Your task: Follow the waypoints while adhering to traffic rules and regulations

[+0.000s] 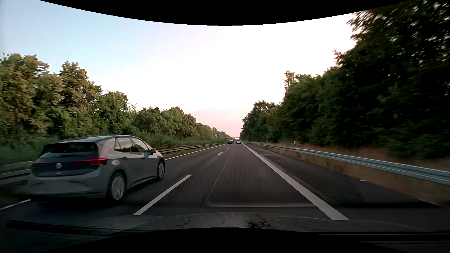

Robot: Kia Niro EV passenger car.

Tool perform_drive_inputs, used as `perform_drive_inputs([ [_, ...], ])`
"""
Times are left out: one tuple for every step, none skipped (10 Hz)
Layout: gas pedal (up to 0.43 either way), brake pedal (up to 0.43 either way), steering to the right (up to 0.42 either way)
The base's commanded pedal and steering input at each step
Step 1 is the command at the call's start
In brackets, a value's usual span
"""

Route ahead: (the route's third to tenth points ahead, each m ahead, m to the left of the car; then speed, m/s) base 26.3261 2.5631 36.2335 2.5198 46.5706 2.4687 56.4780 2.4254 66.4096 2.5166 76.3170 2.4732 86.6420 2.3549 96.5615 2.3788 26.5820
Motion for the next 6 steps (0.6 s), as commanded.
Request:
perform_drive_inputs([
  [0.209,0.000,-0.004],
  [0.228,0.000,-0.004],
  [0.248,0.000,-0.004],
  [0.260,0.000,-0.004],
  [0.268,0.000,-0.004],
  [0.280,0.000,-0.004],
])
